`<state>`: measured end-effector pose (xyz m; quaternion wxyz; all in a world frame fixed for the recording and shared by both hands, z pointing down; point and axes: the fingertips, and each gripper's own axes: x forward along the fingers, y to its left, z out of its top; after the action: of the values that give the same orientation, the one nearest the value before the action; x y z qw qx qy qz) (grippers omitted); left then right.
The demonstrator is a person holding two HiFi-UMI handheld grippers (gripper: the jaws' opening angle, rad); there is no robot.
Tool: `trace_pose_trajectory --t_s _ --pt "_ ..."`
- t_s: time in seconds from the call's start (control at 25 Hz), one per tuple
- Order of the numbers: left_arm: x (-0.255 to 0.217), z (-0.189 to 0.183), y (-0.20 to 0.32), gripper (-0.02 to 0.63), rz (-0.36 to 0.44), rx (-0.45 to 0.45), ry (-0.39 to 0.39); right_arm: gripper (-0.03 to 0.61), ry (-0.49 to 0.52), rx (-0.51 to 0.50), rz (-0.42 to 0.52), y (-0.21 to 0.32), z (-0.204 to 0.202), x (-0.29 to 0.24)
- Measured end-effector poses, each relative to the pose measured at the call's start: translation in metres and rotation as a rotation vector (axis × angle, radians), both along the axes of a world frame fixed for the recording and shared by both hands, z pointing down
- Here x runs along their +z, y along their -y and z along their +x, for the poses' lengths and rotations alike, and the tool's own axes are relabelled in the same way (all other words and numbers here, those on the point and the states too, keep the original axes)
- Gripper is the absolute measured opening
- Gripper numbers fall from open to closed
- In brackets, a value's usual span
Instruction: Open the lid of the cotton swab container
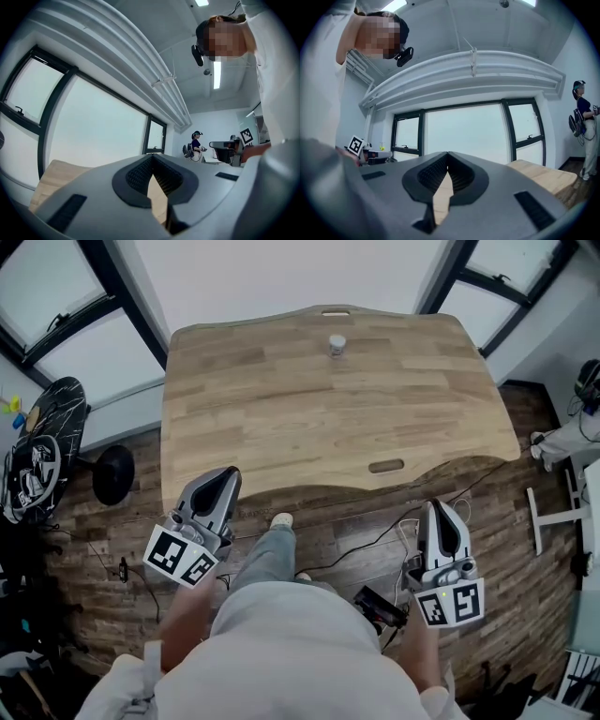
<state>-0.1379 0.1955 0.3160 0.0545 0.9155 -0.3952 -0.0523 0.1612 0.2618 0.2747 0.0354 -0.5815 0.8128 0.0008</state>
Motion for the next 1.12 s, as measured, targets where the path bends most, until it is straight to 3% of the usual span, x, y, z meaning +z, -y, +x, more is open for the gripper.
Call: trace_pose_trajectory --t_s 0.84,1.12 --pt "-0.003 0.015 0.15 0.012 -0.009 0.088 -0.006 0.02 0.009 0.001 0.031 0.13 -0.013 -0.011" --pt "-0.002 0.013 0.194 0.012 -0.009 0.136 -0.012 0.02 -0.038 -0.019 0.033 0.162 -0.041 -0.01"
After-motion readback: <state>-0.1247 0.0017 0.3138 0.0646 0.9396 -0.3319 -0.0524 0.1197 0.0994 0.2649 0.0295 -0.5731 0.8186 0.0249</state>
